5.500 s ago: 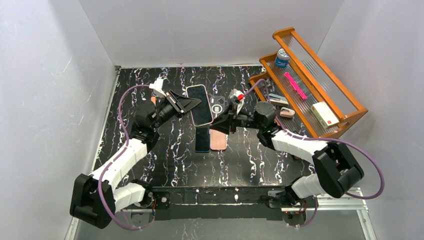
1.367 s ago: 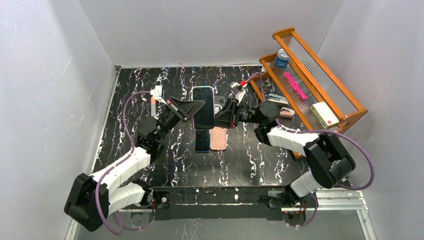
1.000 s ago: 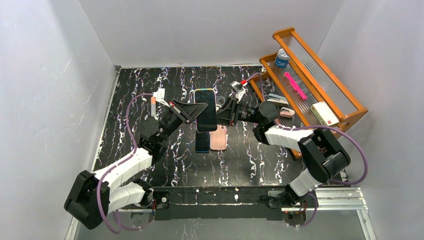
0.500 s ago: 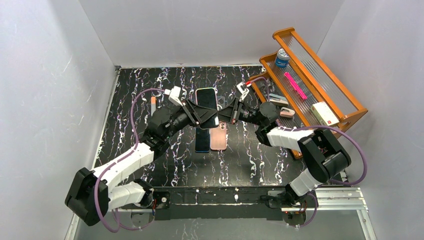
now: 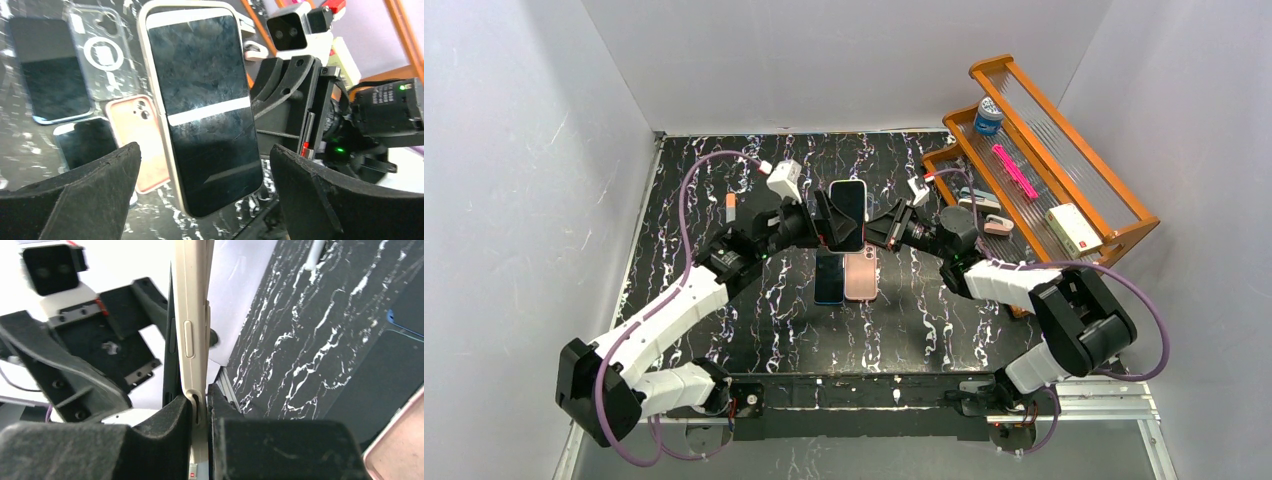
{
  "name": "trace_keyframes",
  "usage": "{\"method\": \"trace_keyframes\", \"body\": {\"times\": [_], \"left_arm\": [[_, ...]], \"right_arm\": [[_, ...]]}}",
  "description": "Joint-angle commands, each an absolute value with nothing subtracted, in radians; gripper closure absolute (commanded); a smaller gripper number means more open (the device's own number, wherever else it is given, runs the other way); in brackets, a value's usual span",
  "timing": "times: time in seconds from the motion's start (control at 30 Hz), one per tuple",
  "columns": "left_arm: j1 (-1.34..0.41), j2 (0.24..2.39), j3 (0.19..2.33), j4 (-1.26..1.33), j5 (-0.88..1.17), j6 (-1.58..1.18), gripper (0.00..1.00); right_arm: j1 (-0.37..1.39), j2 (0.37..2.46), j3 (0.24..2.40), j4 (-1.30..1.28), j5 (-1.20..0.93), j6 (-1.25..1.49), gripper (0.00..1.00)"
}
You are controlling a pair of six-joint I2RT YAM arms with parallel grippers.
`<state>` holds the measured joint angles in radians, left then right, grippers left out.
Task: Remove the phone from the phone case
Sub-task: Remove the phone case from the phone.
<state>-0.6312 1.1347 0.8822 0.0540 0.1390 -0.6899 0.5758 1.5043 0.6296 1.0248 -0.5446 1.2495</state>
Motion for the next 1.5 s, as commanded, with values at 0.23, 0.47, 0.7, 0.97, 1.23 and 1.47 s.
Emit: {"method": "trace_keyframes", "body": {"times": [0.23, 0.47, 0.7, 0.97, 1.23, 1.47], "left_arm": [[-0.73, 1.169, 1.121, -0.337, -0.1, -0.281, 0.02], [-0.96, 1.289, 1.244, -0.434, -0.362, -0.096, 0.02], [-1.074, 1.39, 1.305, -0.468, -0.558, -0.027, 0.07], [-1.127, 1.47, 1.327, -0.474, -0.651, 0.038, 0.26], [-1.137, 1.503, 1.315, -0.471, -0.71, 0.038, 0.46], [-1.137, 1.512, 1.298, -0.449, -0.751, 0.042, 0.49]], "right_arm": [[0.576, 1.385, 0.673, 0.751, -0.412, 1.135, 0.99], [0.593, 1.402, 0.694, 0.678, -0.39, 1.139, 0.99], [0.605, 1.397, 0.697, 0.638, -0.361, 1.165, 0.99], [0.615, 1.413, 0.703, 0.656, -0.374, 1.184, 0.99], [0.627, 1.424, 0.709, 0.666, -0.378, 1.189, 0.99], [0.637, 1.43, 0.712, 0.677, -0.383, 1.192, 0.99]]}}
